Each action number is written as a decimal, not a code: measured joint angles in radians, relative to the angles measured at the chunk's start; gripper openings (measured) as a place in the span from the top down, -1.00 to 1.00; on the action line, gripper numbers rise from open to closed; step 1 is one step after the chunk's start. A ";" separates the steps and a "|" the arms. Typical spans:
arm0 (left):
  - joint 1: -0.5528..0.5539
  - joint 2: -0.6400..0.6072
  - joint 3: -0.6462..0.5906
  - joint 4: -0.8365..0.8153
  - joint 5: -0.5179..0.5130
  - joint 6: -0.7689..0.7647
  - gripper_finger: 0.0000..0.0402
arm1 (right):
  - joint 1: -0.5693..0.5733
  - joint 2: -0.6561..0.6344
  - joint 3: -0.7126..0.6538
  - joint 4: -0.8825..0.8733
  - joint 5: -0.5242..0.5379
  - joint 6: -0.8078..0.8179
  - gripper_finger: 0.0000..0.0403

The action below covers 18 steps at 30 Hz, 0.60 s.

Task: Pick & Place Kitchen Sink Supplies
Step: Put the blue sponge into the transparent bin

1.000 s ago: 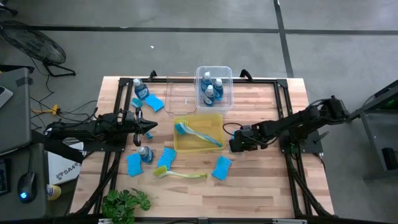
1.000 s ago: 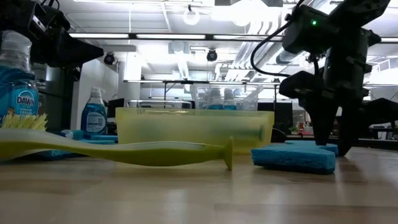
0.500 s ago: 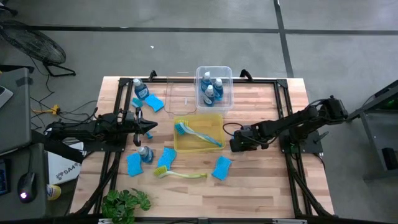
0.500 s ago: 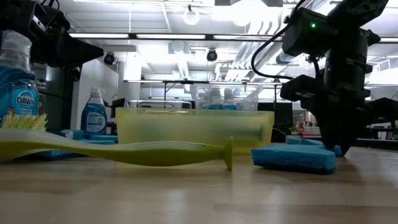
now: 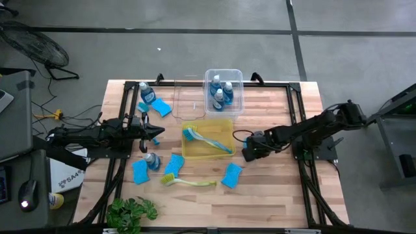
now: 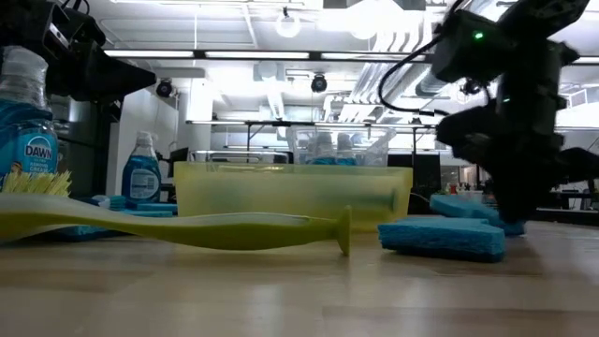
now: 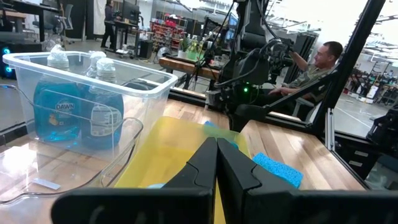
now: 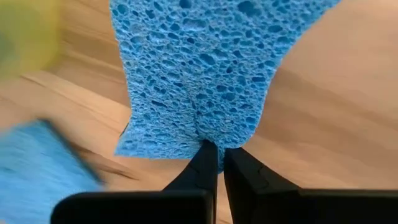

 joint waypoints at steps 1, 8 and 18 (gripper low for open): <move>0.000 0.000 0.000 0.000 0.000 0.000 0.99 | 0.000 -0.016 -0.002 -0.019 0.003 -0.012 0.98; 0.000 0.000 0.000 0.000 0.000 0.000 0.99 | 0.019 -0.149 0.000 -0.085 0.008 -0.097 0.99; 0.000 0.000 0.000 0.000 -0.004 0.002 0.99 | 0.054 -0.339 0.002 -0.084 0.112 -0.180 1.00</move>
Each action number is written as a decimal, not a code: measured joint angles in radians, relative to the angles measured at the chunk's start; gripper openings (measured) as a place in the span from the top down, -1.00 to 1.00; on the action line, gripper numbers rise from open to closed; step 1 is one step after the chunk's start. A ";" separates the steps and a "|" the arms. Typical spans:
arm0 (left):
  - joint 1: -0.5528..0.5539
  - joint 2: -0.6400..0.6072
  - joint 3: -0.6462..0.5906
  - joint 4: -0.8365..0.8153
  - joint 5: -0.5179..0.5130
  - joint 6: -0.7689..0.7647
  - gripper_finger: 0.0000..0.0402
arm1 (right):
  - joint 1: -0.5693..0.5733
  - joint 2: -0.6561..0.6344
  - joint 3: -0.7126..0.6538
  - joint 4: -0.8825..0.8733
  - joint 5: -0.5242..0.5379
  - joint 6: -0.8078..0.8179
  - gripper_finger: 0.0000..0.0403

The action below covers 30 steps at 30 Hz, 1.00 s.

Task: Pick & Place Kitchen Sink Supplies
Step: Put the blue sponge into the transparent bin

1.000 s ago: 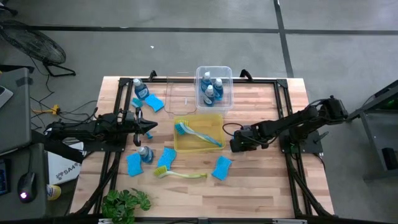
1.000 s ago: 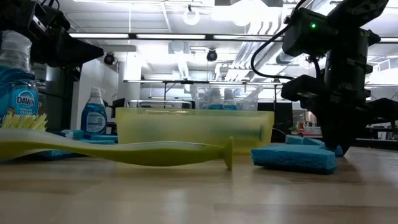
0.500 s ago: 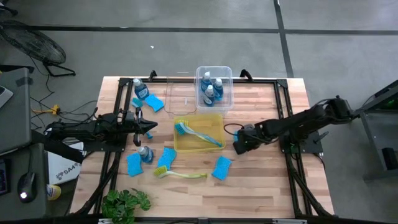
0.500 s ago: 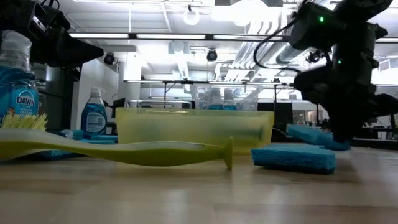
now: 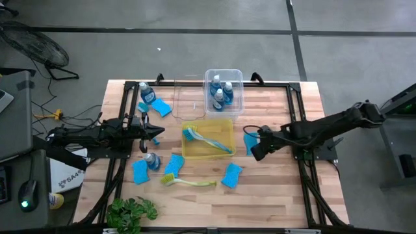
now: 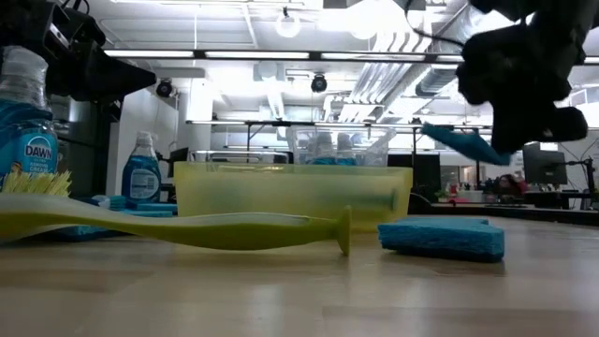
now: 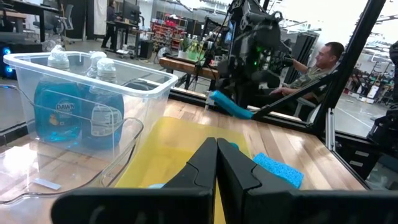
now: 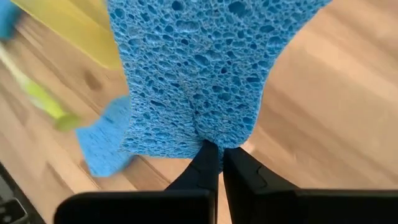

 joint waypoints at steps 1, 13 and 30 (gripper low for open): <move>0.000 0.000 0.000 0.000 -0.005 0.002 0.99 | 0.001 -0.017 0.000 0.001 0.022 0.000 1.00; 0.000 0.000 0.000 0.009 -0.068 0.005 0.99 | 0.026 -0.129 0.002 0.186 0.324 -0.120 1.00; 0.000 0.000 0.005 0.028 -0.181 -0.023 0.99 | 0.026 -0.127 0.080 0.316 0.485 -0.295 1.00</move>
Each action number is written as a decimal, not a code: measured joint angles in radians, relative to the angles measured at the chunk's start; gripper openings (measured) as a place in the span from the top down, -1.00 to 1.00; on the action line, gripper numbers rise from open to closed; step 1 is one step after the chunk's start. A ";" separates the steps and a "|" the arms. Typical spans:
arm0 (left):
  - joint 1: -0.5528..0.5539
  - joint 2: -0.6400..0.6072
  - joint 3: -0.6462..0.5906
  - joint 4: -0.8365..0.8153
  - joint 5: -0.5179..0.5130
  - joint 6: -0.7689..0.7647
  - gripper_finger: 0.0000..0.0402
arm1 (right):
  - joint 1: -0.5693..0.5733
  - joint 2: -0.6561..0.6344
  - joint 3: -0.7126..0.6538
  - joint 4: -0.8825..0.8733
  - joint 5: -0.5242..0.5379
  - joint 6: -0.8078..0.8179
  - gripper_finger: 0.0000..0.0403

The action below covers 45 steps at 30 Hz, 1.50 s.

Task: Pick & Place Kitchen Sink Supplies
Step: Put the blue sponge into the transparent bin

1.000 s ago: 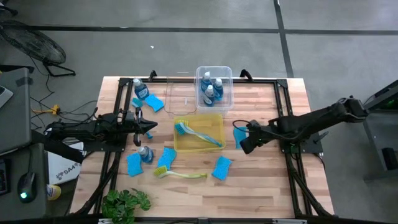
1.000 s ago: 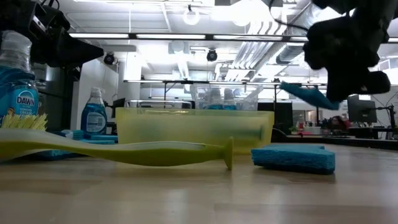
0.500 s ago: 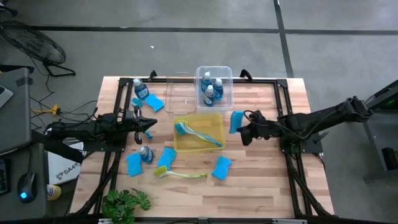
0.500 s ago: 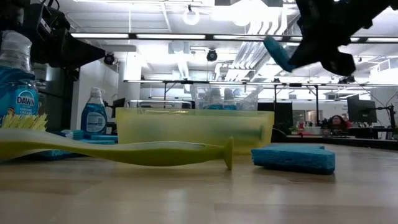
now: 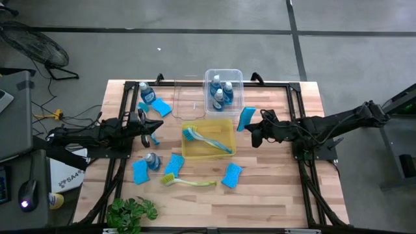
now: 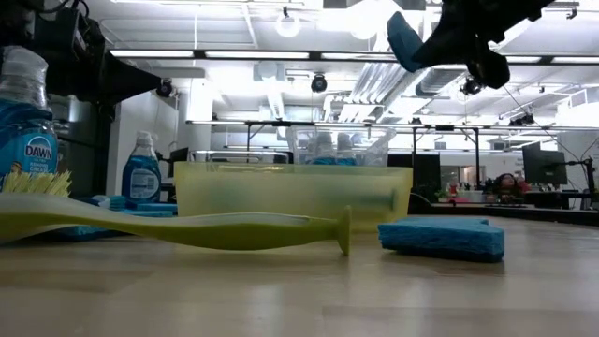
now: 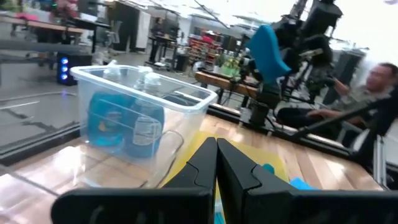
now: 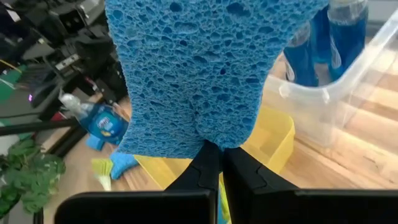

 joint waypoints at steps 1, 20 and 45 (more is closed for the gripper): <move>0.000 0.000 0.004 -0.002 -0.001 -0.016 0.99 | 0.000 0.000 0.000 0.010 0.005 -0.004 1.00; 0.000 0.063 0.143 0.202 -0.040 -0.058 0.32 | -0.002 0.052 0.000 0.226 0.039 -0.131 1.00; 0.000 0.877 0.748 0.245 0.003 0.136 0.11 | -0.088 0.331 0.496 -0.216 0.246 -0.311 1.00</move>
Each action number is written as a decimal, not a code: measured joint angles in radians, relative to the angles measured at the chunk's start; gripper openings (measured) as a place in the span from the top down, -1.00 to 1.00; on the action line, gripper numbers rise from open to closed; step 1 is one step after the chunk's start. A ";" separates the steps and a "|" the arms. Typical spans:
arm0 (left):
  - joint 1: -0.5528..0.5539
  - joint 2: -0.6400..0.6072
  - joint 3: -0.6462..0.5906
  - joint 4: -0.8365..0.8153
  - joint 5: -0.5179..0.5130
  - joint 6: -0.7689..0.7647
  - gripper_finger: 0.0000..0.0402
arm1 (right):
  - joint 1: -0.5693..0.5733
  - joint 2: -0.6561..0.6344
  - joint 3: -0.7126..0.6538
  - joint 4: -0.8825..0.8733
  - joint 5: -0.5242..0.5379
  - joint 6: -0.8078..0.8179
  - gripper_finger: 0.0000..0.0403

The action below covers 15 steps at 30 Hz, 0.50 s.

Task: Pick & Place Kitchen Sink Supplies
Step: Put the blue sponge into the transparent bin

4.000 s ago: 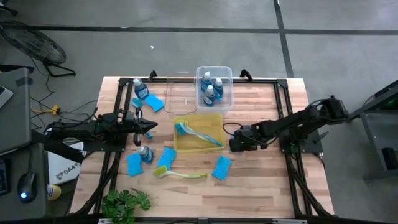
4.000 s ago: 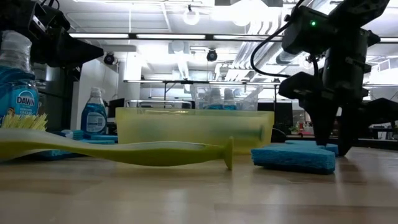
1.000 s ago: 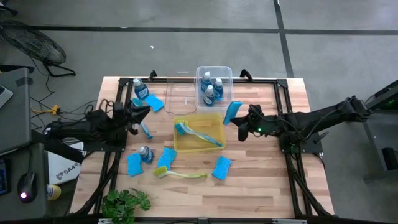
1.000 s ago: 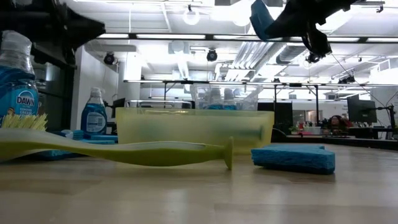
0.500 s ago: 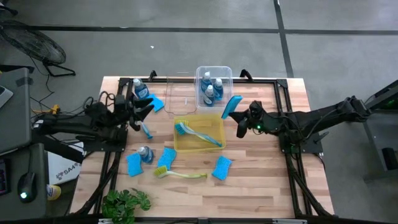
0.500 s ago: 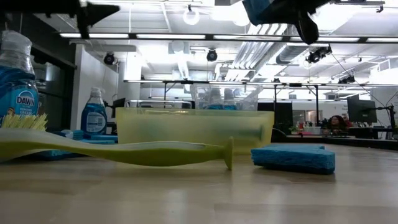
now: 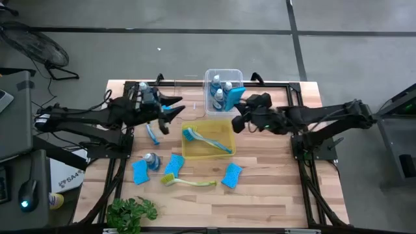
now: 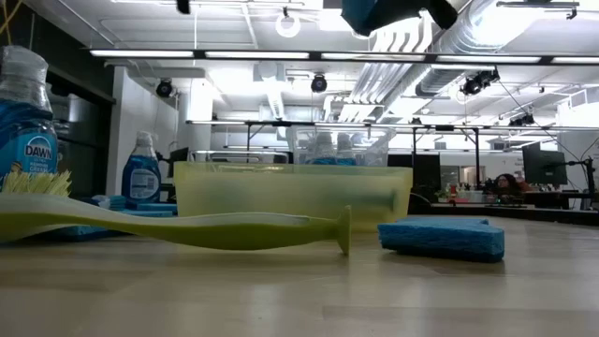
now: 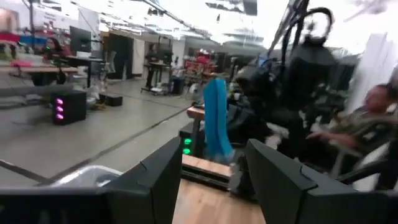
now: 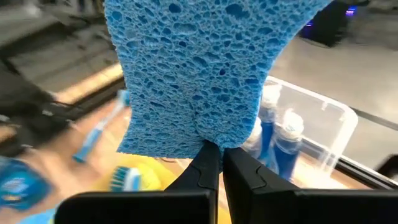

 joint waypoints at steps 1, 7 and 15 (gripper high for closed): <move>0.000 0.026 0.022 -0.004 -0.019 0.015 0.11 | 0.000 0.026 0.013 -0.014 0.017 0.015 1.00; 0.000 0.157 0.112 -0.011 -0.085 0.026 0.11 | 0.000 0.165 0.079 -0.047 0.050 0.040 1.00; 0.000 0.299 0.156 -0.011 -0.085 0.023 0.11 | 0.001 0.297 0.211 -0.063 0.035 -0.059 1.00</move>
